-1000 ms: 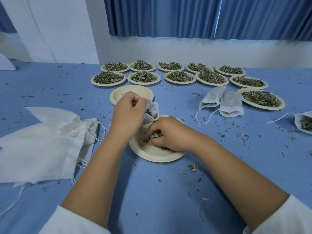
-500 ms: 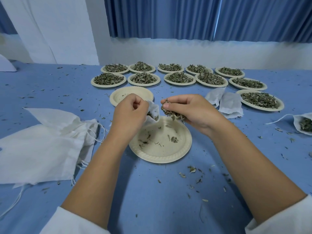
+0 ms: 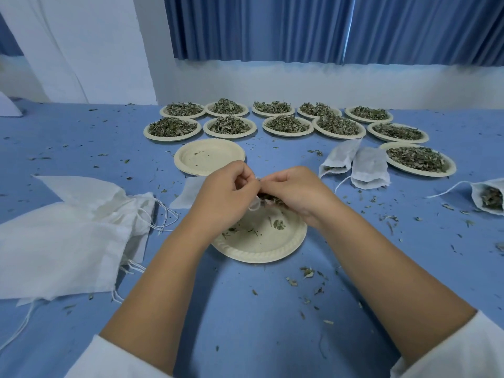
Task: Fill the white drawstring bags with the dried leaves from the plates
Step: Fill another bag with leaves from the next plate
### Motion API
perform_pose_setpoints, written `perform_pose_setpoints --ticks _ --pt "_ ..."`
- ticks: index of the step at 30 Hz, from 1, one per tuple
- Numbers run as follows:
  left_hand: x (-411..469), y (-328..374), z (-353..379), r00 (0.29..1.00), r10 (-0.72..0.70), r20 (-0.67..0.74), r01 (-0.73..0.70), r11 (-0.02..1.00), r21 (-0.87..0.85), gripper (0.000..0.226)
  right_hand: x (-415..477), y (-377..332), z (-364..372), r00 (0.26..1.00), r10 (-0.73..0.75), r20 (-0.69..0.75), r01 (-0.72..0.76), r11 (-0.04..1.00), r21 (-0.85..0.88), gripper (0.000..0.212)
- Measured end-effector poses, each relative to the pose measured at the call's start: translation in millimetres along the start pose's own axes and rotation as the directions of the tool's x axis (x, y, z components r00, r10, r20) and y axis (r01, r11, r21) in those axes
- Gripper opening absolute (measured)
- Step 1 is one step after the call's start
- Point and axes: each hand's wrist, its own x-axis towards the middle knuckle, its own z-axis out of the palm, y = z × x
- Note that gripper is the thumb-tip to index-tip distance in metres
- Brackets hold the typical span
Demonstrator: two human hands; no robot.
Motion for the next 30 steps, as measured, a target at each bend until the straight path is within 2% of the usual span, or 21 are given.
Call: perform_pose_setpoints --ticks 2,5,7,8,12,15,17,19,22,25,30 --pt "0.2 -0.8 0.9 0.999 0.000 0.034 -0.001 1.000 0.015 0.009 2.0 -3.5 -2.7 0.995 0.096 0.035 -0.100 0.985 0.143 0.015" --pt "1.3 -2.1 0.8 1.000 0.000 0.029 -0.001 0.999 0.032 0.011 2.4 -11.2 -6.7 0.971 0.154 0.180 -0.226 0.836 0.501 0.011" --pt "1.5 -3.2 0.8 0.999 -0.008 0.032 0.007 0.999 0.033 0.011 1.8 -11.6 -8.0 0.967 0.122 0.225 -0.230 0.801 0.553 0.026" --pt "1.3 -3.7 0.7 0.999 -0.011 0.036 0.010 0.999 0.034 0.011 1.3 -10.7 -7.4 0.971 0.106 0.213 -0.205 0.828 0.522 0.028" --pt "0.5 -3.6 0.5 0.998 -0.011 0.058 0.009 0.999 0.034 0.009 -0.8 -7.1 -3.0 0.993 0.074 0.094 -0.098 0.957 0.274 0.012" --pt "0.3 -2.0 1.0 0.996 -0.012 0.084 0.008 0.999 0.040 0.010 2.6 -0.4 -1.1 0.998 0.021 -0.056 -0.015 0.995 0.101 0.016" --pt "-0.1 -0.6 1.7 0.997 -0.013 0.083 0.009 0.999 0.051 0.011 2.5 2.2 0.7 0.995 -0.030 -0.094 0.030 1.000 -0.006 0.010" --pt "-0.3 0.6 1.5 0.998 -0.019 0.052 0.016 0.998 0.062 0.009 1.3 1.6 3.2 0.996 -0.053 -0.069 0.046 0.994 -0.096 0.002" --pt "-0.6 1.6 -0.7 0.999 -0.037 0.009 0.037 0.998 0.046 0.009 1.4 -0.9 4.4 1.000 -0.020 0.006 0.021 0.991 -0.130 0.025" --pt "-1.5 2.3 -2.2 0.999 -0.047 0.006 0.046 0.998 0.044 0.010 1.1 -3.4 2.7 0.997 0.008 0.080 0.001 0.994 -0.106 0.021" --pt "-2.0 3.2 -2.1 0.998 -0.031 0.050 0.031 0.999 0.009 0.013 0.6 5.3 6.3 0.997 -0.062 0.051 0.068 0.988 -0.140 0.030"
